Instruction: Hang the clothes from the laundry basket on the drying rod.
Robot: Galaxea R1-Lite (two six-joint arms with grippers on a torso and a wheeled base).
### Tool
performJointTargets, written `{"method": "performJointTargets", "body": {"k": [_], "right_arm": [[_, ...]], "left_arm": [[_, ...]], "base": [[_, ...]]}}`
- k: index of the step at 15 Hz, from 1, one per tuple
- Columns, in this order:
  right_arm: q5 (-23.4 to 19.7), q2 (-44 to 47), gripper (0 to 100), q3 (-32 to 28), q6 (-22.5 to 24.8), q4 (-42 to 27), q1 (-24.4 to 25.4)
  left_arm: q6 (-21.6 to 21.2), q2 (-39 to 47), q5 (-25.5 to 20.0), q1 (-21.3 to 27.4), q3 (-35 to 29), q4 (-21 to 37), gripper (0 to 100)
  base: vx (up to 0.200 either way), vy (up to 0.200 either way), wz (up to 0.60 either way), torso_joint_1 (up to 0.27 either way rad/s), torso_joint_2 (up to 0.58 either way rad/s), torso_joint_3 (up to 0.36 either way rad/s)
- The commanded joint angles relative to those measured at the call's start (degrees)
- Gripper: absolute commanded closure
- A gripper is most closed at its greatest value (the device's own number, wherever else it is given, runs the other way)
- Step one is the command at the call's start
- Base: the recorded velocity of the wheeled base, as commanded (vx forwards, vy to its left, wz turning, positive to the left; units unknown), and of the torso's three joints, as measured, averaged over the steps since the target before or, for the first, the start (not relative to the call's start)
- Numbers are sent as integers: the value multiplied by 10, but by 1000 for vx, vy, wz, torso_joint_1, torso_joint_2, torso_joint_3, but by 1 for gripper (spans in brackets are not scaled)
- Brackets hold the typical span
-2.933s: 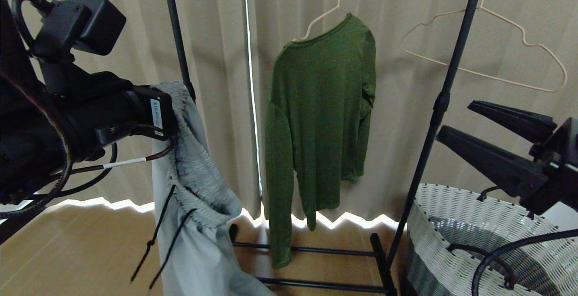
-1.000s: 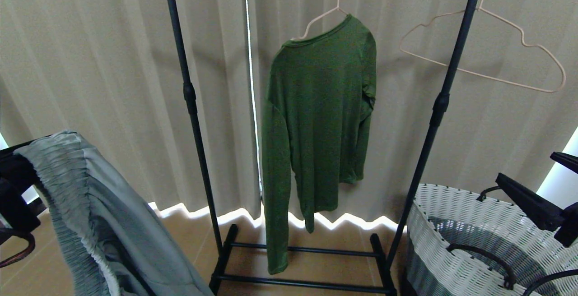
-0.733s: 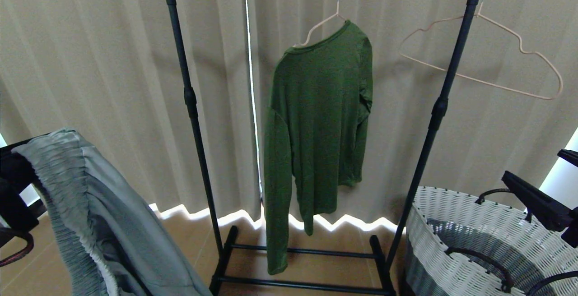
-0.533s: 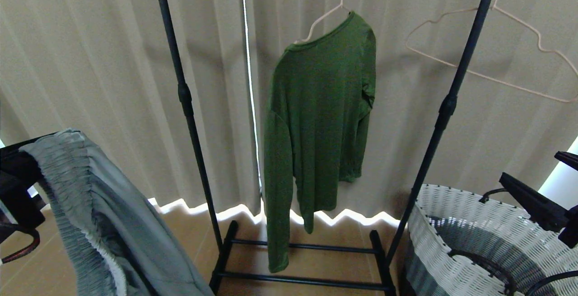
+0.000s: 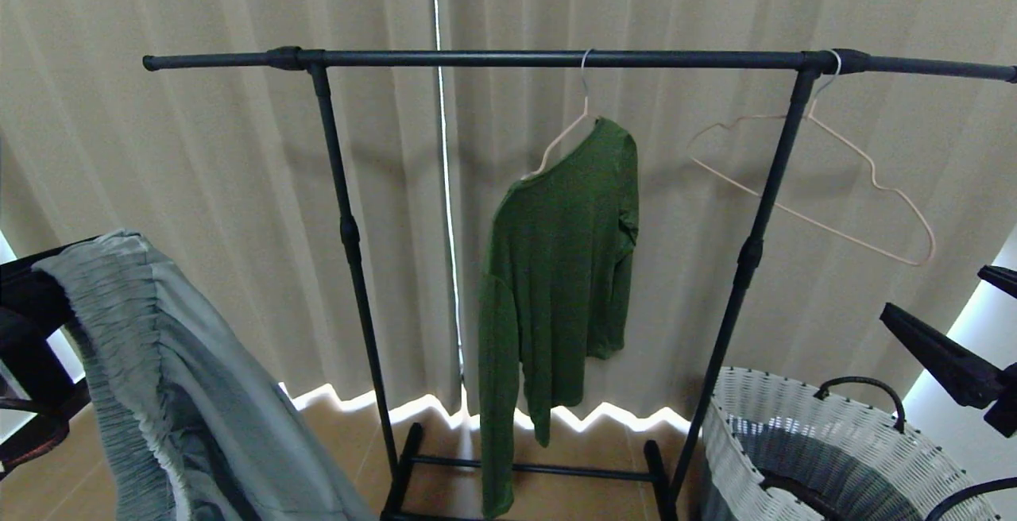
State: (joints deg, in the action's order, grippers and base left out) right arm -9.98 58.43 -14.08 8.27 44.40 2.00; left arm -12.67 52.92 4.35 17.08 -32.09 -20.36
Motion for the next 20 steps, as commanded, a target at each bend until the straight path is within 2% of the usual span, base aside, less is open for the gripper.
{"method": "performJointTargets", "body": {"k": [1, 8, 10, 11, 13, 14, 15, 16, 18, 20], "right_arm": [[0, -2, 0, 1, 0, 2, 0], [0, -8, 0, 6, 1, -2, 0], [1, -24, 0, 44, 3, -12, 0], [1, -25, 0, 47, 4, -49, 0], [1, -26, 0, 14, 4, -187, 0], [1, -26, 0, 11, 4, -194, 0], [0, -26, 0, -53, 1, -313, 0], [0, -26, 0, -80, 1, -345, 0], [3, -24, 0, -104, 3, -346, 0], [20, -14, 0, -131, 3, -350, 0]], "left_arm": [[0, 1, 0, 0, 1, -1, 100], [0, -2, 0, 0, 20, -2, 100], [-9, -2, 0, 0, 19, -3, 100], [-19, -2, 0, 0, 19, -3, 100], [-25, 0, -1, 1, 24, -3, 100], [-25, 0, -1, 1, 24, -3, 100], [-25, 1, -1, 1, 21, -5, 100], [-25, 0, -1, 0, 24, -4, 100], [-25, -4, 0, -5, 35, -5, 100], [-27, -5, -1, -30, 37, -5, 100]], "base": [[0, 0, 0, 281, -461, -256], [0, 0, 0, 234, -481, -253], [0, 0, 0, 83, -161, -93], [0, 0, 0, 36, -66, -41], [0, 0, 0, 0, 0, 0], [0, 0, 0, 0, 0, 0], [0, 0, 0, 0, 0, 0], [0, 0, 0, 0, 0, 0], [0, 0, 0, 0, 0, 0], [0, 0, 0, 0, 0, 0]]}}
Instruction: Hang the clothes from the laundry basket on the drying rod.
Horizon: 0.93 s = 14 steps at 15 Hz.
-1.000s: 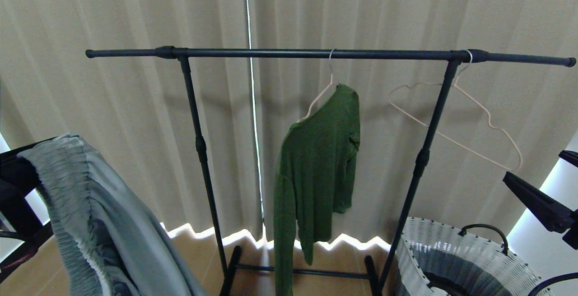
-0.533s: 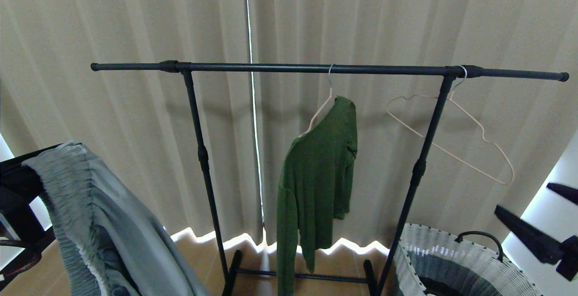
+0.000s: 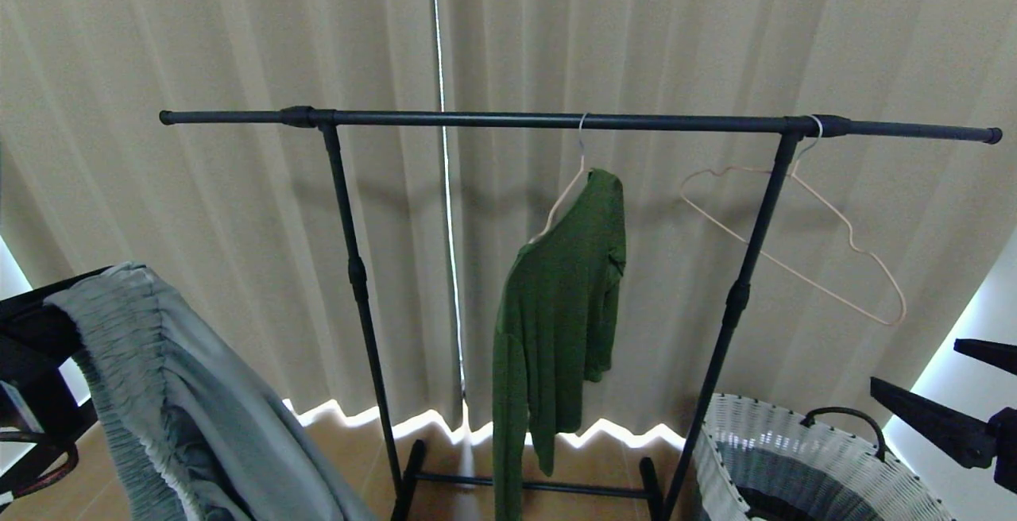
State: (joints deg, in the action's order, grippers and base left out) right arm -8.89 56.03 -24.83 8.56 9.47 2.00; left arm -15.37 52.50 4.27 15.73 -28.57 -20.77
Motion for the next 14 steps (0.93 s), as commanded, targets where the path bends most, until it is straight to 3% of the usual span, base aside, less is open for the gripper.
{"method": "performJointTargets", "body": {"k": [1, 3, 14], "right_arm": [[25, 16, 0, -34, 1, -1, 0], [43, 25, 0, -43, 1, 0, 0], [45, 24, 0, -54, 1, 0, 0]], "left_arm": [[1, -1, 0, -20, 2, -1, 100], [0, -7, 0, -20, 10, -1, 100], [2, -19, -1, -19, 13, -11, 100]], "base": [[0, 0, 0, 0, 0, 0], [0, 0, 0, 0, 0, 0], [0, 0, 0, 0, 0, 0]]}}
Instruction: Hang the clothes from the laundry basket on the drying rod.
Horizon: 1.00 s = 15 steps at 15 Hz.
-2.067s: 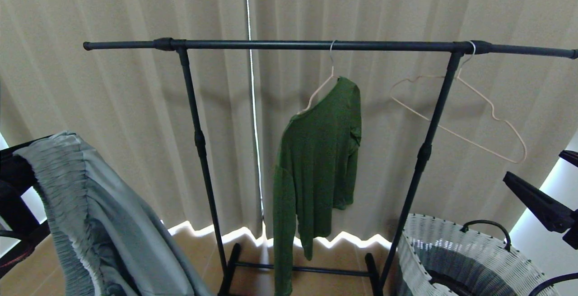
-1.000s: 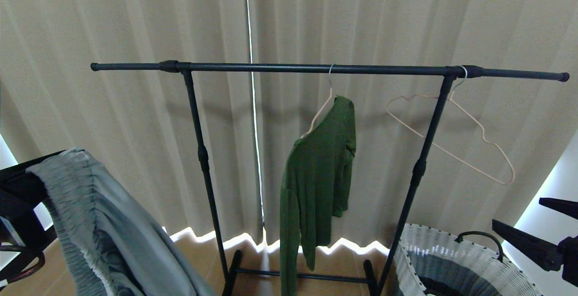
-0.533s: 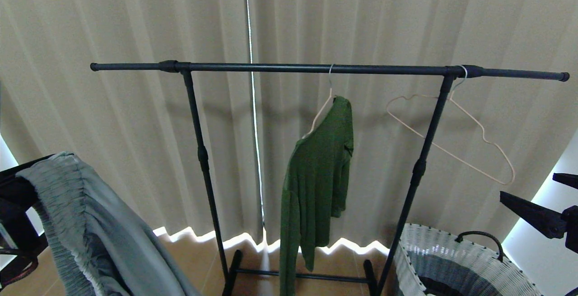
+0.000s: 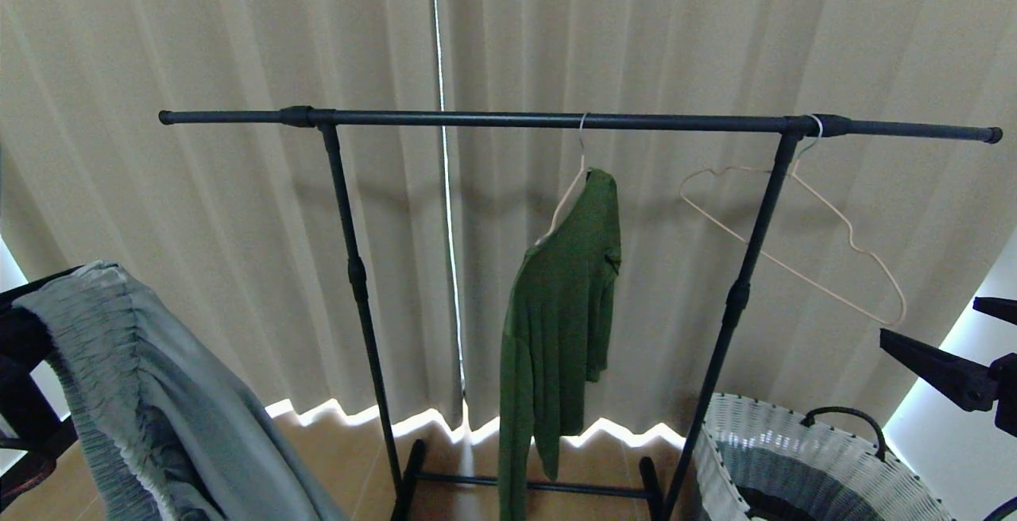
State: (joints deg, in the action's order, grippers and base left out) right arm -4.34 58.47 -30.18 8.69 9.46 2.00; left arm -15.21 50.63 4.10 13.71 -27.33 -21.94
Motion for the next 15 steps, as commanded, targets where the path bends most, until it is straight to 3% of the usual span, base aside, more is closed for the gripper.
{"method": "performJointTargets", "body": {"k": [1, 2, 13, 15], "right_arm": [[-1, 0, 0, -1, 0, 0, 0], [-1, 0, 0, -1, 0, 0, 0], [-1, -1, 0, -2, 0, 3, 0], [-1, -1, 0, -4, 0, 3, 0]], "left_arm": [[-1, 0, 0, 1, 3, 0, 100], [-1, 0, 0, 1, 3, 0, 100], [-2, -1, -2, 5, 4, 0, 100], [-2, -2, -2, 5, 8, -1, 100]], "base": [[0, 0, 0, 0, 0, 0], [0, 0, 0, 0, 0, 0], [0, -200, 0, 3, 1, 1], [0, 0, 0, 0, 0, 0]]}}
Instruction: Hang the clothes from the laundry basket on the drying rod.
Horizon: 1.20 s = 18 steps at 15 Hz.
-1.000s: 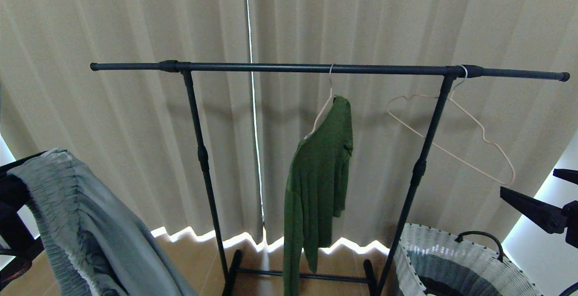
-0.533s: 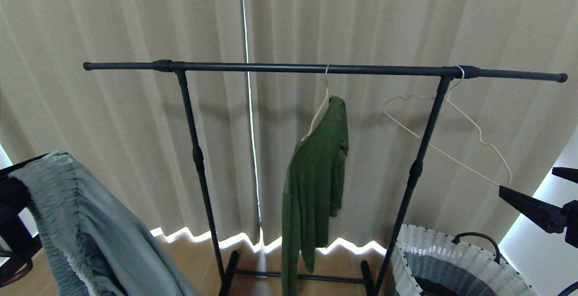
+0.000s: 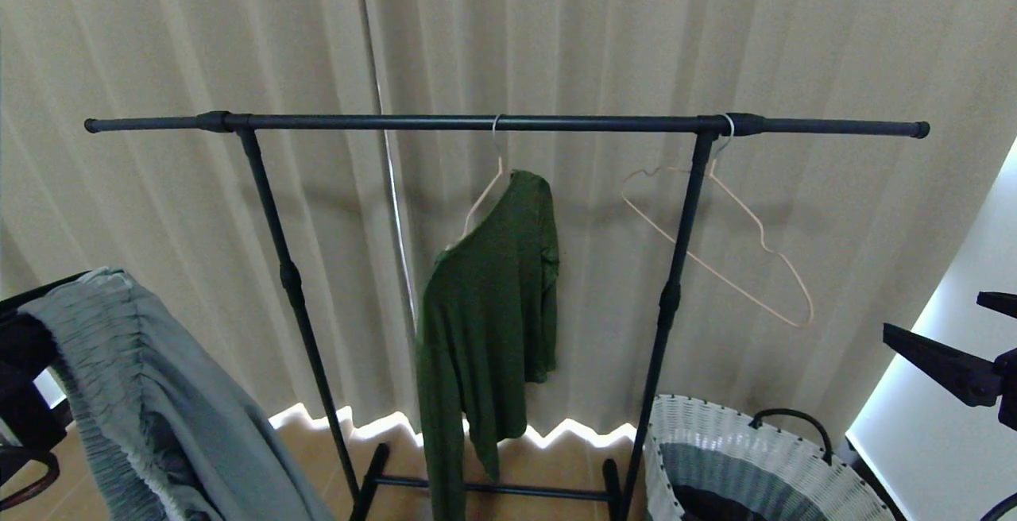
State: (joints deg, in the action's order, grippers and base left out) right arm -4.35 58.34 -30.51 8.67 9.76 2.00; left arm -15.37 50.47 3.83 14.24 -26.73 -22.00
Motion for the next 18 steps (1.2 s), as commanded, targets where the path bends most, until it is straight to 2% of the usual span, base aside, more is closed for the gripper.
{"method": "performJointTargets", "body": {"k": [1, 5, 17, 18], "right_arm": [[0, 0, 0, -1, 0, 0, 0], [0, -5, 0, -1, 0, 0, 0], [0, 3, 0, -13, 2, -4, -1], [3, 10, 0, -23, 3, -7, -8]], "left_arm": [[1, 0, 0, 0, 2, 0, 100], [3, 4, 2, -4, 5, 2, 100], [4, 5, 0, -3, 15, 1, 100], [3, 5, 0, -3, 19, 1, 100]], "base": [[0, 0, 0, 0, 0, 0], [0, 0, 0, 0, 0, 0], [200, 0, 0, 2, 3, 3], [0, 0, 0, 0, 0, 0]]}}
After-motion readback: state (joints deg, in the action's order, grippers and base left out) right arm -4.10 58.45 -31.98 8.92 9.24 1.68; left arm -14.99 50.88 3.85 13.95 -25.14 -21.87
